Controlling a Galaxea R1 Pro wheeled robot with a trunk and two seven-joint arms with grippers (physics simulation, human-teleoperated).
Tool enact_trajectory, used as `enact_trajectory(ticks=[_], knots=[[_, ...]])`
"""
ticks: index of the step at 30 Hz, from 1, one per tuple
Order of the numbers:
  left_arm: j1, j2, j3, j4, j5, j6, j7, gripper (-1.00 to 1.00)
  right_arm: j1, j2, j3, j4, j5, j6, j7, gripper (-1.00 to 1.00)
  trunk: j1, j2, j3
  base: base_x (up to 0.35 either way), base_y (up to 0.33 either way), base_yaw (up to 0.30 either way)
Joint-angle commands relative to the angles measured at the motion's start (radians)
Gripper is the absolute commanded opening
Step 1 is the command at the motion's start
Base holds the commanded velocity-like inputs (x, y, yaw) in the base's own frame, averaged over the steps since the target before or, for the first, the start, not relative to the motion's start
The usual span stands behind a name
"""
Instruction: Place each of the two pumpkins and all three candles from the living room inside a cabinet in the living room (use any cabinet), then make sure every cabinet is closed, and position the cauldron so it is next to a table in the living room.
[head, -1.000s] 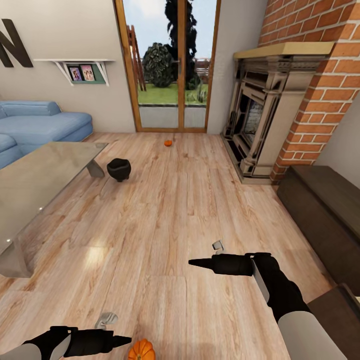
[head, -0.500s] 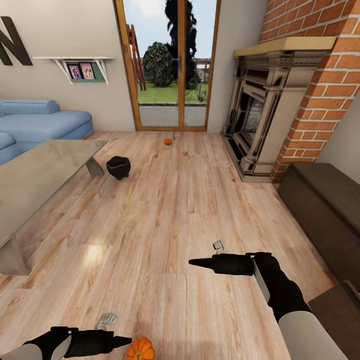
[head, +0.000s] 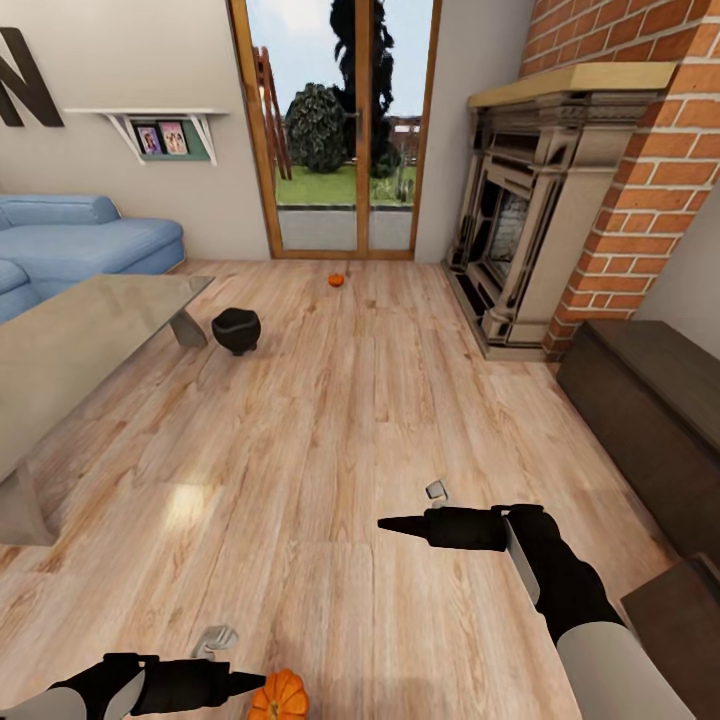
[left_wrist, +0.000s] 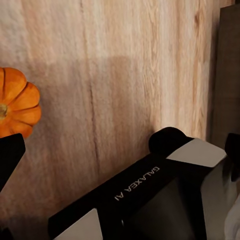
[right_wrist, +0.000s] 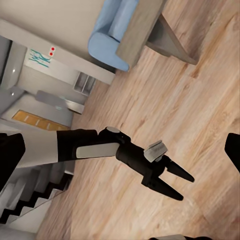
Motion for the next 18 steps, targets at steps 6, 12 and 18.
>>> enact_trajectory(ticks=[6,12,18], knots=[[0.0,-0.004,0.001,0.001,0.001,0.0,0.0,1.0,0.0,0.0,0.0,0.001,0.0,0.0,0.0,1.0,0.023,-0.042,-0.019,0.0,0.0,0.0],[0.0,0.0,0.001,0.001,0.001,0.0,0.0,1.0,0.0,0.002,0.0,0.0,0.008,-0.002,-0.001,1.0,0.046,-0.084,-0.038,0.0,0.0,0.0],[0.0,0.001,0.001,0.002,0.001,0.0,0.0,1.0,0.004,0.006,0.0,-0.059,0.01,-0.023,-0.137,1.0,0.069,-0.126,-0.056,0.0,0.0,0.0]])
